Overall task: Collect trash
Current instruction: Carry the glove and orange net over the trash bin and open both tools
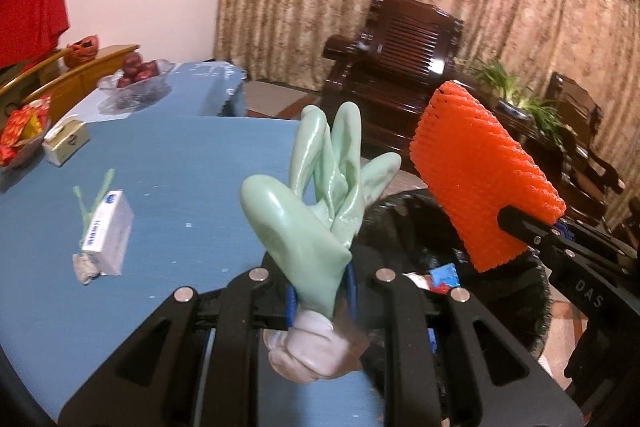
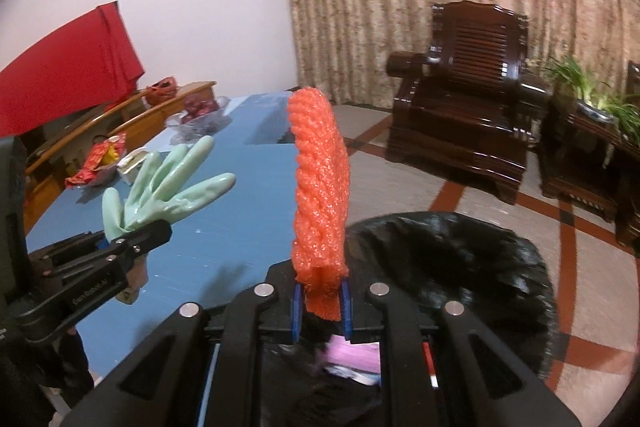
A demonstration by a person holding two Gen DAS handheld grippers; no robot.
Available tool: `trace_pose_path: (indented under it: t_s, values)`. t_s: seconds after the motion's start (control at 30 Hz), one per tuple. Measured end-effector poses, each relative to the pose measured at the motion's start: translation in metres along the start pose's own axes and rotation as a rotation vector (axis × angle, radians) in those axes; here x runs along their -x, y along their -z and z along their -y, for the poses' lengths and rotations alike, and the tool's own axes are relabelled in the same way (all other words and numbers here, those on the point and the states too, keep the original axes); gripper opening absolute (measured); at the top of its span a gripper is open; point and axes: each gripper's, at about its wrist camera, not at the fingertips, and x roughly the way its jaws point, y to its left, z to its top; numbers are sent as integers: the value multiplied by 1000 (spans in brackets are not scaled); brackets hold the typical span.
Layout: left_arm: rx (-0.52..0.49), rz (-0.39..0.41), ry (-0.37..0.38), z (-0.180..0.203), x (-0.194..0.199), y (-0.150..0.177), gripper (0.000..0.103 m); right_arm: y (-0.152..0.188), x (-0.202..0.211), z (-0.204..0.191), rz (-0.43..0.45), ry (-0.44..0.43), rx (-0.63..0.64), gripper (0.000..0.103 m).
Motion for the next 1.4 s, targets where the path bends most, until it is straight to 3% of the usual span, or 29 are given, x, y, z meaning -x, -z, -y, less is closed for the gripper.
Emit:
trace_pose_path:
  t_s: [0.73,1.1,1.17,1.2,1.27,1.33,1.4]
  values:
    - [-162,-70,180,115,-58,13,18,31,25,94,-41,160,-105,15]
    - [-182,-107,206,139,-97,19,22,39,12,119,-77,194,-127,15]
    - [-177,-122,211,137,-101,19,29,42,10,121,-81,200,-130,21]
    - [-174,-130,213,136,-103,20,35,43,8,122,-87,203,-132,30]
    - [-171,-132,214,131,-103,20,41,45,6,121,-90,210,-130,39]
    - [-170,-127,213,129,-103,18,48,47,4,121,-96,213,-128,44]
    - [-163,-114,203,122,-99,17,58,48,5,121,-96,215,-124,58]
